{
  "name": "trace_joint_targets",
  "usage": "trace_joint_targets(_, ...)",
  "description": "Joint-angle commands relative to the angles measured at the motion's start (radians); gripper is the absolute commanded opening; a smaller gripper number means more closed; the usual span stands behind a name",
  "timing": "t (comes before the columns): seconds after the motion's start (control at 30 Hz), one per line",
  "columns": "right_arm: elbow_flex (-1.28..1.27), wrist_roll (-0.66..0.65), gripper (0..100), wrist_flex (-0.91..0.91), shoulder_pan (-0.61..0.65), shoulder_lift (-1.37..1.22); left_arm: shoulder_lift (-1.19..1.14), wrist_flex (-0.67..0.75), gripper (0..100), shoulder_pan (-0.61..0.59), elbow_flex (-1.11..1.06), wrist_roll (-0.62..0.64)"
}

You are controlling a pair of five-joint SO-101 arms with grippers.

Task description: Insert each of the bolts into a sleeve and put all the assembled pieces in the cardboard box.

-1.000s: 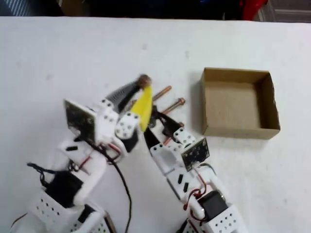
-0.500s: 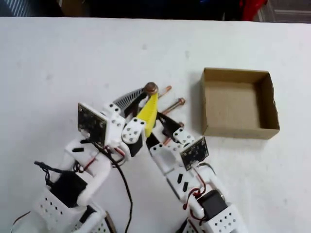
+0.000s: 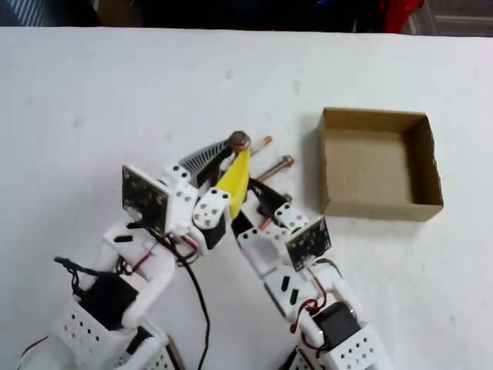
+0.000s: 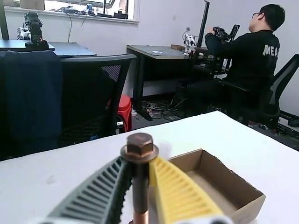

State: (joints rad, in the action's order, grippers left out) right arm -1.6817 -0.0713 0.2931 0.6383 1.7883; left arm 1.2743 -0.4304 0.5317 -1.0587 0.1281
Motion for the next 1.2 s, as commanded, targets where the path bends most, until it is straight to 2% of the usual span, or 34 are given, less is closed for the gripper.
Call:
trace_joint_targets(0.0, -0.009, 0.006, 1.7, -0.025, 0.001, 0.012, 0.016, 0.052, 2, 0.005, 0.008, -0.008)
trace_joint_targets(0.27, -0.009, 0.006, 1.7, -0.025, -0.001, 0.012, 0.016, 0.051, 2, 0.002, 0.011, -0.006)
trace_joint_targets(0.5, -0.009, 0.006, 1.7, -0.025, -0.001, 0.012, 0.016, 0.043, 2, -0.061, 0.005, -0.002)
trace_joint_targets(1.17, -0.009, 0.006, 1.7, -0.025, -0.001, 0.012, 0.016, 0.012, 2, -0.004, 0.005, 0.0)
